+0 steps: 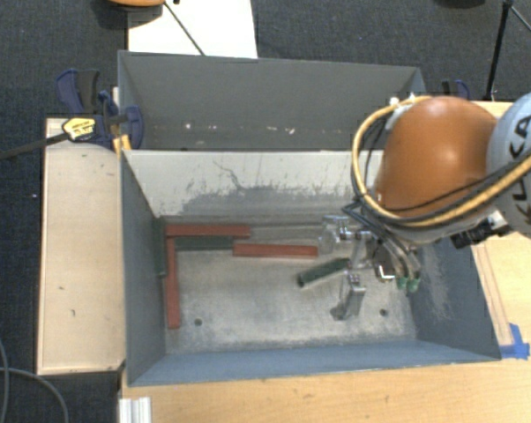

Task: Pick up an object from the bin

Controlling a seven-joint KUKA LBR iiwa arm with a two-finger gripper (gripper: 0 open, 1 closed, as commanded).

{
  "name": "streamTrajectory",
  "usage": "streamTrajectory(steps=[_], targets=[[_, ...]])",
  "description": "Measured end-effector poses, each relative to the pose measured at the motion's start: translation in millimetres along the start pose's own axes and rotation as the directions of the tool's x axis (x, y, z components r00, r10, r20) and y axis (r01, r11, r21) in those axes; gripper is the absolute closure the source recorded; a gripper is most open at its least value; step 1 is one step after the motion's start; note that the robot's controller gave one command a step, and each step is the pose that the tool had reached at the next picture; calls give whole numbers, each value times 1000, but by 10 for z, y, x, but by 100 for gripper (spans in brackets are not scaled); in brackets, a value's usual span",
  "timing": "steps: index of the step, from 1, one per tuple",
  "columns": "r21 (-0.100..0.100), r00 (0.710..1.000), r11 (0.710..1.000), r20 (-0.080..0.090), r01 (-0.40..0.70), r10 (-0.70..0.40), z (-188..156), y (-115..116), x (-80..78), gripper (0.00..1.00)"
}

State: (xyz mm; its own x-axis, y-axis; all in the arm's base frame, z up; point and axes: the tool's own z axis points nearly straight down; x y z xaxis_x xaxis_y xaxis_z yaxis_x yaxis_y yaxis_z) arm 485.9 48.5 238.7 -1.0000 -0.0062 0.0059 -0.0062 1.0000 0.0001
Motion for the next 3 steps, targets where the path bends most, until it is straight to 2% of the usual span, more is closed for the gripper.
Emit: streamTrajectory(steps=[1,2,3], targets=[[-1,1000,1000,9,-2,2,-39,-3,-16,0],[-2,1000,1000,19,-7,7,496,50,-675,0],[0,994,994,9,108,-108,914,-221,-825,0]])
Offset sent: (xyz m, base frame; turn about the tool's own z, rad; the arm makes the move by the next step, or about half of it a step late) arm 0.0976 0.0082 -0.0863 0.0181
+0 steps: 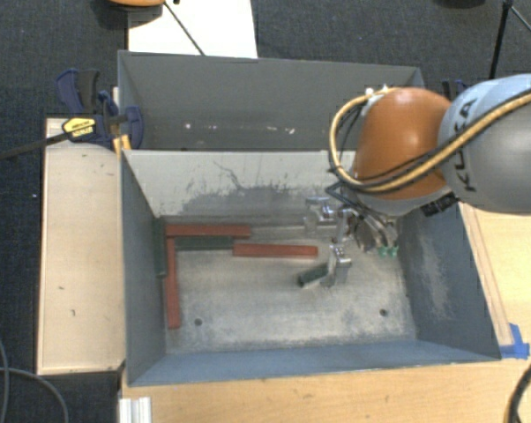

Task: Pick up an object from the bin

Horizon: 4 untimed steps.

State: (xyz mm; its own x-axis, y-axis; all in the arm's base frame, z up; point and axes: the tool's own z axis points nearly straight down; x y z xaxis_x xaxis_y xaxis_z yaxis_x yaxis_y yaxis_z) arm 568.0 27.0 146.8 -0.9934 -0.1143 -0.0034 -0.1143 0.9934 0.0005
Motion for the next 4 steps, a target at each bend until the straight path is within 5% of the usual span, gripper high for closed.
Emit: streamTrajectory(steps=[2,3,4], targets=[[-1,990,990,-1,138,-138,-116,-384,-9,0],[6,963,963,10,269,-269,206,-461,-63,0],[1,947,947,2,322,-322,751,-451,-58,100]])
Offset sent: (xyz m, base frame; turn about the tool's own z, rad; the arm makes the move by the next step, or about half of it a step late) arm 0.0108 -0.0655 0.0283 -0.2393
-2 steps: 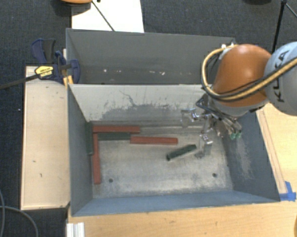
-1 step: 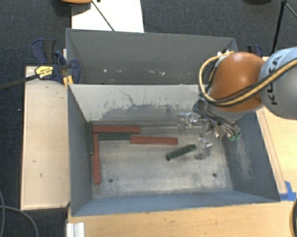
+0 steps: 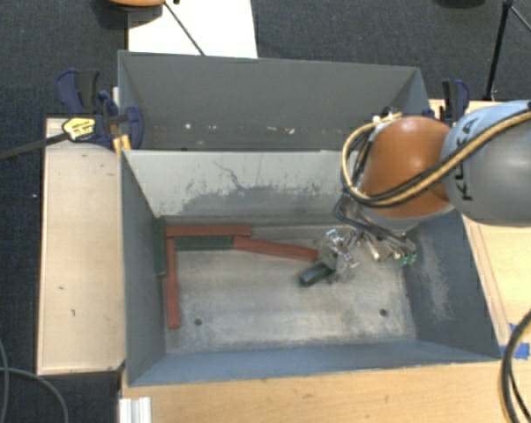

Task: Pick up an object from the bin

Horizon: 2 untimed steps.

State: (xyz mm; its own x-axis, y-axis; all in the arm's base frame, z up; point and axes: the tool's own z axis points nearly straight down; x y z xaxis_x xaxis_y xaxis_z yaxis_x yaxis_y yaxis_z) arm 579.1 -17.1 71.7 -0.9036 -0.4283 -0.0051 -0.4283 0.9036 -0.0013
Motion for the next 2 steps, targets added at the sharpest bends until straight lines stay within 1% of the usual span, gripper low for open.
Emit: streamTrajectory(steps=[1,2], targets=[[0,1000,1000,0,-1,1,0,0,0,100],[-1,1000,1000,-1,0,0,-1459,264,153,100]])
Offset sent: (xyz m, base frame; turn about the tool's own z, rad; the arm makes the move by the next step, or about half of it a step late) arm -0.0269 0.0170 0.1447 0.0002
